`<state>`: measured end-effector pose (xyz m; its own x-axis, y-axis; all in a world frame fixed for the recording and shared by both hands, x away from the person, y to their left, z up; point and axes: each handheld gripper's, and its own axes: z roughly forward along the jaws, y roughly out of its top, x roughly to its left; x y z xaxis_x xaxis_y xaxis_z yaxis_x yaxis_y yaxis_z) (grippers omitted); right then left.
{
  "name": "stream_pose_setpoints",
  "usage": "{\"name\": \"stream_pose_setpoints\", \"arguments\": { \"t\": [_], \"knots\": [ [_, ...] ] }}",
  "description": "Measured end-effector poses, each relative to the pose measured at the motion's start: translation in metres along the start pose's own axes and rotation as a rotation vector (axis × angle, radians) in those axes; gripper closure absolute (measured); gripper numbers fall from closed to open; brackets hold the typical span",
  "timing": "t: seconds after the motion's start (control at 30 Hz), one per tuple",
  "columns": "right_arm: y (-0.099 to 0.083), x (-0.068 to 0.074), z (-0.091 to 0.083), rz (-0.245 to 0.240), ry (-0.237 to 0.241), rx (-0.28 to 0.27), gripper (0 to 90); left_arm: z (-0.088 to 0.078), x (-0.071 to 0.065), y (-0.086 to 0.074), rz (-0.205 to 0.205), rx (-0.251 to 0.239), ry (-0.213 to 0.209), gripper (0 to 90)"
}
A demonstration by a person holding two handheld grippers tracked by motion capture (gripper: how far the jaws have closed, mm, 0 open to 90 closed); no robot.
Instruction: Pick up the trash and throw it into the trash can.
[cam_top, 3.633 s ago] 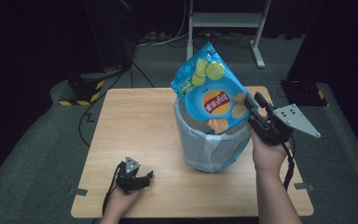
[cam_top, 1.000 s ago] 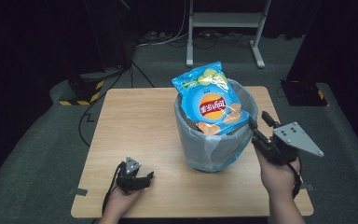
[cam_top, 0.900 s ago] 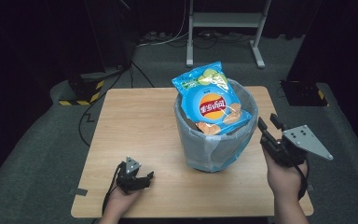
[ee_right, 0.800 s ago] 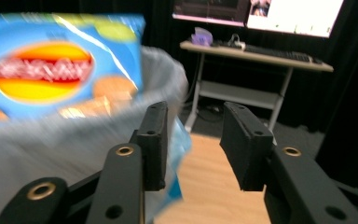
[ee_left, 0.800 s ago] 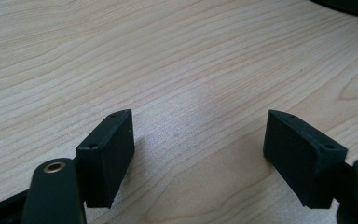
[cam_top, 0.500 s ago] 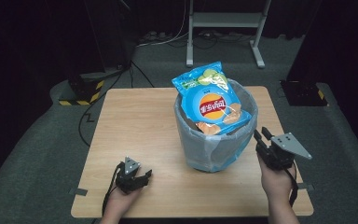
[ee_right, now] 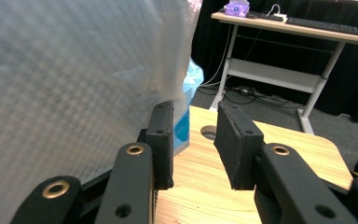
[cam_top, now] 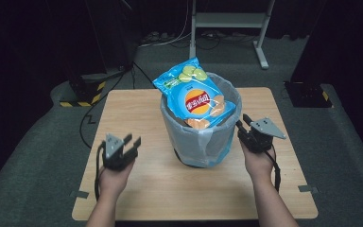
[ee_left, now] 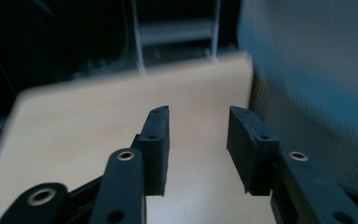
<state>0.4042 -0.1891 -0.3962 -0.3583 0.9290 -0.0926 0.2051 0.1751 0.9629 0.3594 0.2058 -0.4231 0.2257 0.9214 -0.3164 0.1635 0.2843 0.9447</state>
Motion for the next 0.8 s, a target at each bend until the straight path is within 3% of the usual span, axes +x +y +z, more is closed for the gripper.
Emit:
{"name": "stream_pose_setpoints", "arguments": {
  "t": [0.03, 0.1, 0.13, 0.17, 0.2, 0.23, 0.3, 0.33, 0.4, 0.5, 0.53, 0.57, 0.6, 0.67, 0.77, 0.8],
  "knots": [
    [-0.001, 0.0, -0.003, 0.001, -0.002, 0.0, 65.7, 0.021, -0.008, 0.029, 0.007, -0.055, -0.006, 57.7],
    [-0.004, -0.002, -0.008, 0.004, -0.003, 0.01, 64.6, 0.05, -0.015, 0.048, -0.024, -0.065, -0.009, 59.0],
    [-0.004, -0.002, -0.008, 0.004, -0.003, 0.01, 64.6, 0.05, -0.015, 0.048, -0.024, -0.065, -0.009, 59.7],
    [-0.006, -0.003, -0.011, 0.01, -0.002, 0.014, 64.5, 0.066, -0.017, 0.054, -0.032, -0.057, -0.01, 59.7],
    [-0.008, -0.004, -0.018, 0.014, 0.001, 0.013, 63.6, 0.095, -0.024, 0.061, -0.042, -0.05, -0.005, 61.0],
    [-0.009, -0.005, -0.021, 0.012, -0.001, 0.013, 63.2, 0.105, -0.028, 0.066, -0.047, -0.054, -0.002, 61.9],
    [-0.009, -0.005, -0.025, 0.009, -0.003, 0.012, 62.8, 0.113, -0.032, 0.071, -0.049, -0.066, -0.004, 62.2],
    [-0.01, -0.008, -0.03, 0.002, -0.005, 0.007, 62.8, 0.121, -0.039, 0.08, -0.056, -0.095, -0.017, 62.4],
    [-0.009, -0.01, -0.033, 0.0, -0.003, 0.007, 62.8, 0.123, -0.044, 0.085, -0.043, -0.102, -0.03, 63.4],
    [-0.007, -0.011, -0.034, -0.005, -0.002, 0.004, 62.5, 0.115, -0.057, 0.101, -0.035, -0.169, -0.073, 66.8],
    [-0.005, -0.011, -0.035, -0.006, 0.001, -0.002, 62.4, 0.097, -0.069, 0.109, -0.018, -0.221, -0.125, 68.0],
    [-0.004, -0.011, -0.036, -0.007, 0.004, -0.011, 62.5, 0.087, -0.075, 0.111, -0.007, -0.239, -0.156, 68.0],
    [-0.004, -0.011, -0.036, -0.007, 0.004, -0.011, 62.5, 0.087, -0.075, 0.111, -0.007, -0.239, -0.156, 67.9],
    [-0.002, -0.009, -0.036, -0.008, 0.008, -0.02, 62.2, 0.064, -0.088, 0.108, 0.036, -0.256, -0.196, 67.6],
    [-0.002, -0.007, -0.037, -0.002, 0.011, -0.023, 62.0, 0.057, -0.087, 0.102, 0.036, -0.237, -0.185, 65.2],
    [-0.003, -0.005, -0.037, -0.003, 0.014, -0.024, 61.6, 0.052, -0.082, 0.094, 0.028, -0.211, -0.165, 64.5]
  ]
}}
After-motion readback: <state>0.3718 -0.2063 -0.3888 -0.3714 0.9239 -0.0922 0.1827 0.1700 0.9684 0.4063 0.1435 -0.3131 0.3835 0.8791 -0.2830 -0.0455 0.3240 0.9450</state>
